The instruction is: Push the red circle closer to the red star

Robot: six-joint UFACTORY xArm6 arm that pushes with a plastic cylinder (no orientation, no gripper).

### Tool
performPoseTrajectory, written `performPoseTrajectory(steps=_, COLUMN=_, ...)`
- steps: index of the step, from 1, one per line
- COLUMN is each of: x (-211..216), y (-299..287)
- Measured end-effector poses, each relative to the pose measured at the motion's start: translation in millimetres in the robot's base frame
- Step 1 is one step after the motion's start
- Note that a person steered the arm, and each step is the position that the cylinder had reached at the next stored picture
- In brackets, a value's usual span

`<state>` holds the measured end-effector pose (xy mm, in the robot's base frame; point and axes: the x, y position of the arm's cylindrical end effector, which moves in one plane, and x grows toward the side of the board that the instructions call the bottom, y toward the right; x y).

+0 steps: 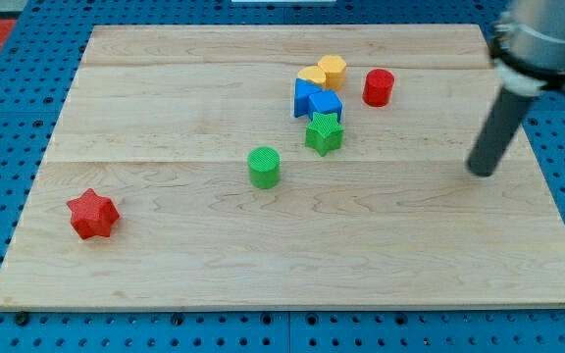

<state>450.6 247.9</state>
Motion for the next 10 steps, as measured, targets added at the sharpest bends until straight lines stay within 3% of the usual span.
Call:
performPoseTrajectory(steps=2, x=-162, y=-76)
performPoseTrajectory(steps=3, x=-176, y=-83)
performPoseTrajectory(steps=5, x=-50, y=-139)
performPoseTrajectory(steps=7, x=-104, y=-112)
performPoseTrajectory(steps=8, x=-93, y=-178)
performPoseTrajectory(steps=10, x=-1, y=-219)
